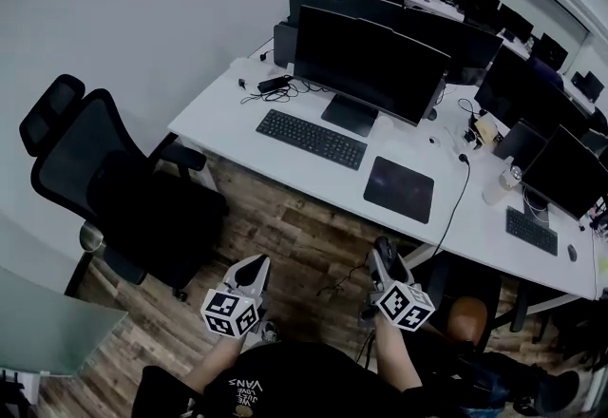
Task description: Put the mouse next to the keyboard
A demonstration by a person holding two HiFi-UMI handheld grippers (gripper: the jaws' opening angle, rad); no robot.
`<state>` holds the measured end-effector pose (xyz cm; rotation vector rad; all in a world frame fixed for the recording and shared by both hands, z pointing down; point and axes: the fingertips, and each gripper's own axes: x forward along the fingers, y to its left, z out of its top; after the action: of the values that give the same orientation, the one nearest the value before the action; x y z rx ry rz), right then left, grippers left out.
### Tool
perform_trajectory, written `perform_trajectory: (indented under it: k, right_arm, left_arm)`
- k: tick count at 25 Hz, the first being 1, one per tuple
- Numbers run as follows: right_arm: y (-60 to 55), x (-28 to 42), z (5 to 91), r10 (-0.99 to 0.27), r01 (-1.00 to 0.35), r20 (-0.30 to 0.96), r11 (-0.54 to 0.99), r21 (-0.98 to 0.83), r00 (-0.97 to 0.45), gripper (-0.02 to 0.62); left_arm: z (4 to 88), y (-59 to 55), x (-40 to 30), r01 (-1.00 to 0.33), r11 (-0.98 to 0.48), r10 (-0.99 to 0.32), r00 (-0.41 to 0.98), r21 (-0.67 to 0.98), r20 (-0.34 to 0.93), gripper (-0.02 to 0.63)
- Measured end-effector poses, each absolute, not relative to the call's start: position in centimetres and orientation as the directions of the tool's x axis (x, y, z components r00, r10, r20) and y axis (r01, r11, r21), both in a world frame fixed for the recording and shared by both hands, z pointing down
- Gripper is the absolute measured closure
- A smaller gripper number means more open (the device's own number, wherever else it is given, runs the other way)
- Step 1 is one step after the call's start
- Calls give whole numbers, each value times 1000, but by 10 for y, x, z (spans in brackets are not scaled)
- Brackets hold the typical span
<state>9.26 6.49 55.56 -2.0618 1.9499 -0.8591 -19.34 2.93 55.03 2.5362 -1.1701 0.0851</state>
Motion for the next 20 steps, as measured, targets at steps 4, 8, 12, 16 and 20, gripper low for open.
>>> perform_trajectory:
  k: [4,8,12,16,20]
  right_arm:
    - [59,72,556,-961,-846,275,-168,-507,26,308]
    - [57,55,556,-958,-840,277,-207,-502,71,308]
    - [59,42,559,-953,-833,282,-241,-498,107,308]
    - [61,37,560,-947,-831,295,-264,-490,127,308]
    - [60,40,562,-943,-831,301,-277,-483,139,308]
  left_arm:
    - [550,8,-208,-709,-648,-685,702,278,195,603]
    - [549,-8,-217,-665,-696,-636,746,272,196,603]
    - [552,-20,-223,-630,-727,-598,776,272,198,603]
    - [557,-30,-221,-604,-746,-571,797,280,198,603]
    - [558,-37,-209,-581,-762,-548,814,286,193,604]
